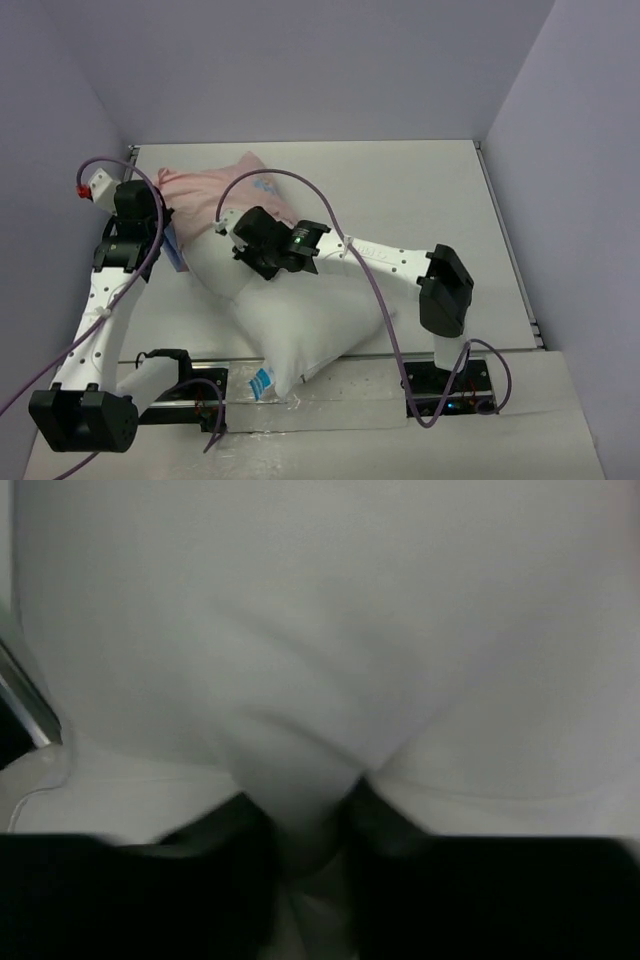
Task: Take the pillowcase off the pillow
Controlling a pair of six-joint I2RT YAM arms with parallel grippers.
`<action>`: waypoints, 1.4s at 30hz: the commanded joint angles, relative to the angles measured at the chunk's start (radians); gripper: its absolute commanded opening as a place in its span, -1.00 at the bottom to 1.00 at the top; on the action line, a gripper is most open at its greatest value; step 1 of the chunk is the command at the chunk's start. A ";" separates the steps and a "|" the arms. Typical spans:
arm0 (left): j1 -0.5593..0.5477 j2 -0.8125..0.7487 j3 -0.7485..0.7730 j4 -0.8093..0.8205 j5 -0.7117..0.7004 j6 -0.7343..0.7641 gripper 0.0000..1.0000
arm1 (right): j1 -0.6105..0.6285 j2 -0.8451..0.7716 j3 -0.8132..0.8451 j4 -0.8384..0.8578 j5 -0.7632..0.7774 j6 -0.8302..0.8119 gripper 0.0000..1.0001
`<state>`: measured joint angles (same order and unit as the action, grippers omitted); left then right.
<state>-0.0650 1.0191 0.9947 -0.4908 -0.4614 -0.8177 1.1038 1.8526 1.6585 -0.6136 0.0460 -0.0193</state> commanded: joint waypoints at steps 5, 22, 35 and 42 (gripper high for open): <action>-0.010 -0.010 0.009 0.101 -0.138 -0.017 -1.00 | -0.010 -0.181 -0.052 0.186 0.525 -0.063 -1.00; 0.304 0.430 0.169 0.115 -0.152 -0.051 -1.00 | -0.370 -0.889 -0.007 0.482 0.565 -0.588 -1.00; 0.307 0.472 0.196 0.115 -0.060 -0.020 -0.99 | -0.584 -0.741 0.073 0.429 0.418 -0.400 -1.00; 0.254 0.333 0.165 0.029 0.024 -0.009 0.51 | -0.578 -0.713 -0.389 0.584 0.219 -0.067 -1.00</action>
<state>0.2306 1.4502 1.1458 -0.4175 -0.4606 -0.8444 0.5091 1.1282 1.4239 -0.2642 0.4080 -0.3126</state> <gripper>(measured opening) 0.613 0.038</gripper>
